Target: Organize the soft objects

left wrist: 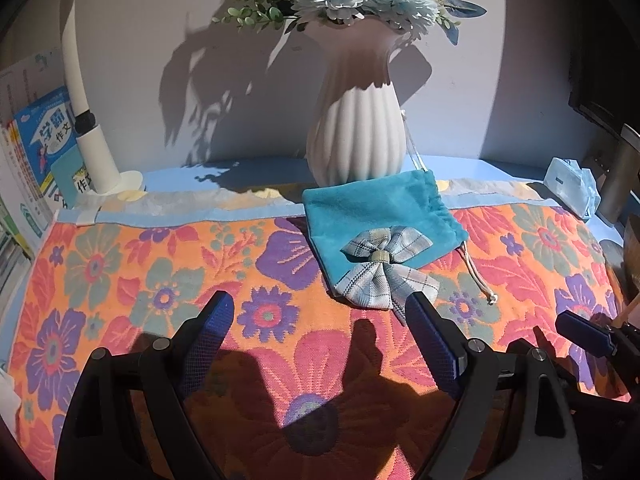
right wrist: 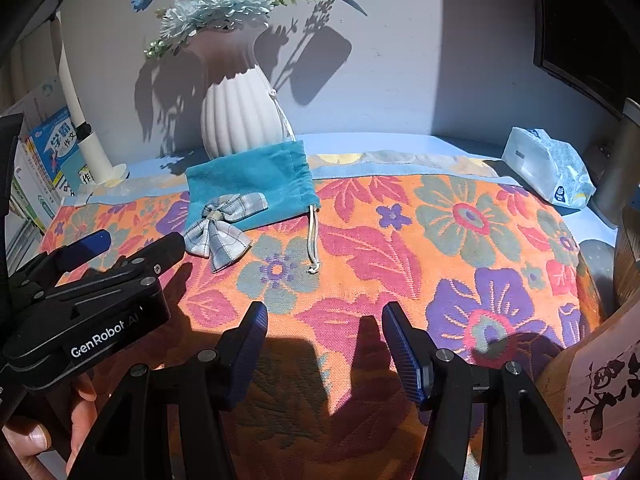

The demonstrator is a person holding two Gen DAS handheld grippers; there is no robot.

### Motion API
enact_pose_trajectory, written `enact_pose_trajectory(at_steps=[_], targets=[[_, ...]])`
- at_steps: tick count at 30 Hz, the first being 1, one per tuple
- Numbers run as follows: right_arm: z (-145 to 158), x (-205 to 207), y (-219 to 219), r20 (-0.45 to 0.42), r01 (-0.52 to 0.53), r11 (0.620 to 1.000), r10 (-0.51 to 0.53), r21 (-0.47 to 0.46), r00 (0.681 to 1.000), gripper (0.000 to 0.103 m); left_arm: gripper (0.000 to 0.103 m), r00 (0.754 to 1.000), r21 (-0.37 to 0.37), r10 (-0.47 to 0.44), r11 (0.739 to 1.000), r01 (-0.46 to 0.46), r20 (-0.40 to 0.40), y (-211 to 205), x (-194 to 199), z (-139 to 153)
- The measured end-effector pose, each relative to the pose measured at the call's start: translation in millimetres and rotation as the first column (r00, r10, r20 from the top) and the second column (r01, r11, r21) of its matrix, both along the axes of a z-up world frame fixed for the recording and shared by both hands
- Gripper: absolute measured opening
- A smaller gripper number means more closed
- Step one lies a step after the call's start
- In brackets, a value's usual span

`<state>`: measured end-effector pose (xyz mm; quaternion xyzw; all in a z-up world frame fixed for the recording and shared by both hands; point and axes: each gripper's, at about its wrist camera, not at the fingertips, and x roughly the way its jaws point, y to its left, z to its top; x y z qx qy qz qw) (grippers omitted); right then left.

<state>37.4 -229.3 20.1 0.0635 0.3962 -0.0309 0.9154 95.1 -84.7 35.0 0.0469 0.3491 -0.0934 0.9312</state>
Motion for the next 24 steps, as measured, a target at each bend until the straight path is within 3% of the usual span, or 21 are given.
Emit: enact_pose_trajectory(at_steps=[24], targets=[[-1.4,1.3,-2.0,-0.013,0.006,1.0,-0.006,0.011,1.0,0.058,0.087,1.0,0.01,0.001,1.0,-0.001,0.001,-1.0,-0.1,-0.4]])
